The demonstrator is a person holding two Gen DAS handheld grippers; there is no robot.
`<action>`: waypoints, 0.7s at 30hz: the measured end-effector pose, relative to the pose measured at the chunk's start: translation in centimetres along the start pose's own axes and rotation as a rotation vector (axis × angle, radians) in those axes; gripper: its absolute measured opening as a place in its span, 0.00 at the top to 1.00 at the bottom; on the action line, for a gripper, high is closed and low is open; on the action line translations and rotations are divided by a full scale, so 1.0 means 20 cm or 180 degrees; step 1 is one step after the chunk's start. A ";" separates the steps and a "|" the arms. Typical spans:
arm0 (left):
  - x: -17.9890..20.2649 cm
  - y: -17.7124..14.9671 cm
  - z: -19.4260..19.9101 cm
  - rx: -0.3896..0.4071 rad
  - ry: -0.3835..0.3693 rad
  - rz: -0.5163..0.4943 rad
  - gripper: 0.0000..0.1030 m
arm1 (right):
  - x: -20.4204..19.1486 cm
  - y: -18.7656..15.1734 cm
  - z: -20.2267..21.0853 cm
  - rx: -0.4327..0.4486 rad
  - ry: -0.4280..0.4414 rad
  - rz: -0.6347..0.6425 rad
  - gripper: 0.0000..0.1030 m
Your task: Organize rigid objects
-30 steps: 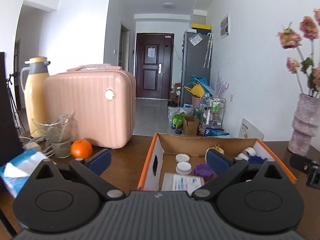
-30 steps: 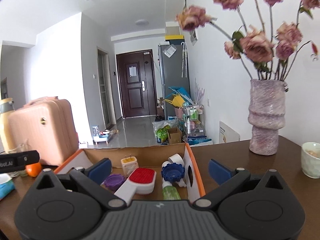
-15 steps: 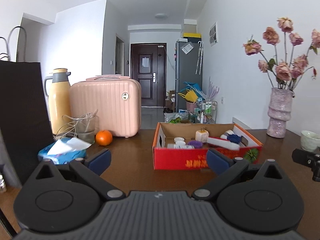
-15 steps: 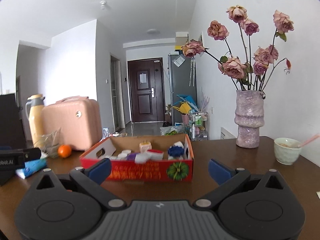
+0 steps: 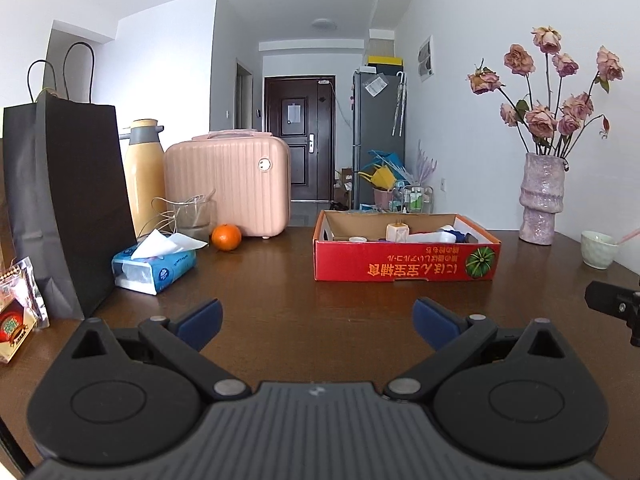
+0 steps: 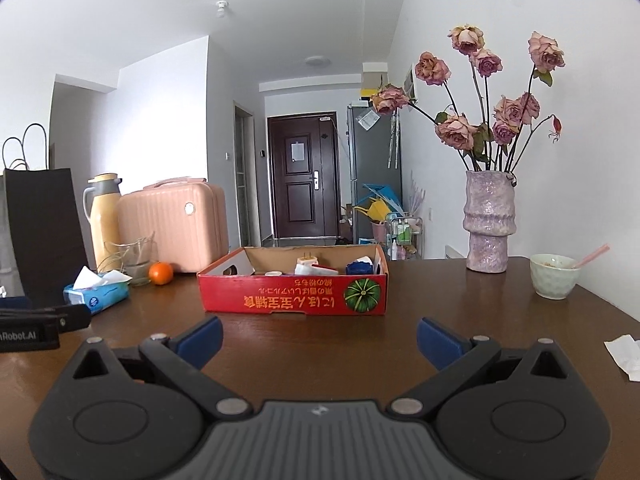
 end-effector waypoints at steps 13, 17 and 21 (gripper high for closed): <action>0.01 -0.02 0.04 0.0021 -0.0001 -0.0011 0.00 | -0.01 -0.01 0.05 0.0021 0.0033 -0.0001 0.00; 0.00 -0.02 0.04 0.0013 0.0000 -0.0003 0.00 | -0.01 -0.01 0.05 0.0020 0.0039 0.0003 0.00; 0.00 -0.02 0.04 0.0009 -0.0003 0.0000 0.00 | -0.02 -0.01 0.05 0.0021 0.0039 0.0010 0.00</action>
Point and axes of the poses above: each gripper's, at about its wrist camera, not at the fingertips, and z roughly against the way its jaws point, x to its right, y to its top, the point moved 4 cm from there along -z, roughly the way its jaws point, and after that the axes turned 8 degrees about -x, right-handed, at the moved point
